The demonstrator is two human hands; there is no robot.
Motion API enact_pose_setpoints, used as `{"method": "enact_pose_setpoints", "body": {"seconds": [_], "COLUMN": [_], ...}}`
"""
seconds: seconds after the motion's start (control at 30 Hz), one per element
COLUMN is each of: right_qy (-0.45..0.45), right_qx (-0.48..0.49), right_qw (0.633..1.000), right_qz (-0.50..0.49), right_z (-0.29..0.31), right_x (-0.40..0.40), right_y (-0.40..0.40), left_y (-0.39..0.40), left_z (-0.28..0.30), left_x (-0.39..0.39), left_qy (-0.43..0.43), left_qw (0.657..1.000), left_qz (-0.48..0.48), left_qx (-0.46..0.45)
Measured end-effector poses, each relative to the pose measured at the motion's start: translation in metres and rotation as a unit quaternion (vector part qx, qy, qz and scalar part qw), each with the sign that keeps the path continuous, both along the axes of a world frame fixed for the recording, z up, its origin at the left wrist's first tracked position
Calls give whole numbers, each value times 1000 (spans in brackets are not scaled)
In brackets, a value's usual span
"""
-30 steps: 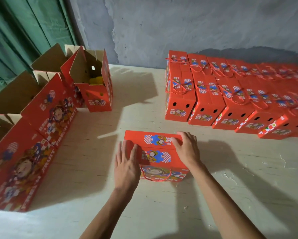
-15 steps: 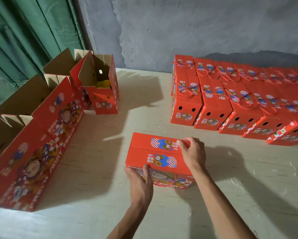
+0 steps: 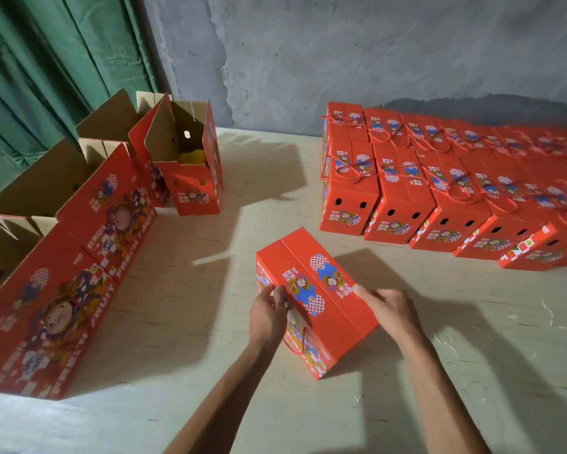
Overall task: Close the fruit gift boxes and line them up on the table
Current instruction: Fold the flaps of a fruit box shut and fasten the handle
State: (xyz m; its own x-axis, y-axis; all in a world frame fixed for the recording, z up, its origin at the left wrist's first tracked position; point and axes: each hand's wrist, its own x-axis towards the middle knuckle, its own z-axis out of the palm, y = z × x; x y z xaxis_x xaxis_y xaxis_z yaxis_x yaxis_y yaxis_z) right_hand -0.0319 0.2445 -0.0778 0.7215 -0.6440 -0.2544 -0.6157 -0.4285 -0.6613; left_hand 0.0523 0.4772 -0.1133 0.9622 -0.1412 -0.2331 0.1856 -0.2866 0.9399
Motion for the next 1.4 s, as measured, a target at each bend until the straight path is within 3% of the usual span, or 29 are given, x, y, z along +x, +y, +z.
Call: {"method": "enact_pose_setpoints", "body": {"seconds": [0.2,0.47,0.67,0.73,0.87,0.97,1.07,1.13,1.27,1.4], "right_qy": [30,-31,-137,-148,-173,-210,-166,-194,-325,-319], "right_qx": [182,268,442,426,247,188,135,157,300,264], "right_qw": [983,961,878,884,940,952,975,966,891,907], "right_qz": [23,-60,-122,-127,-161,-120,-57,-62,-104,-77], "right_z": [-1,-25,-21,-15,-4,11,22,26,39,45], "right_x": [-25,-27,-26,-23,-21,-21,-19,-18,-7,2], "right_y": [17,89,92,93,101,112,124,129,142,151], "left_y": [-10,15,35,37,29,13,0,-4,-13,-4], "left_z": [4,6,6,11,37,61,79,84,89,87], "left_x": [23,21,3,0,-9,-14,-19,-23,-28,-24], "left_qy": [-19,11,-18,-35,-125,-173,-162,-177,-214,-302], "left_qw": [1000,994,991,990,987,982,982,973,961,939], "left_qz": [19,34,10,-7,-35,-60,-95,-150,-173,-156], "left_qx": [13,99,133,134,99,52,8,-8,-3,52]}}
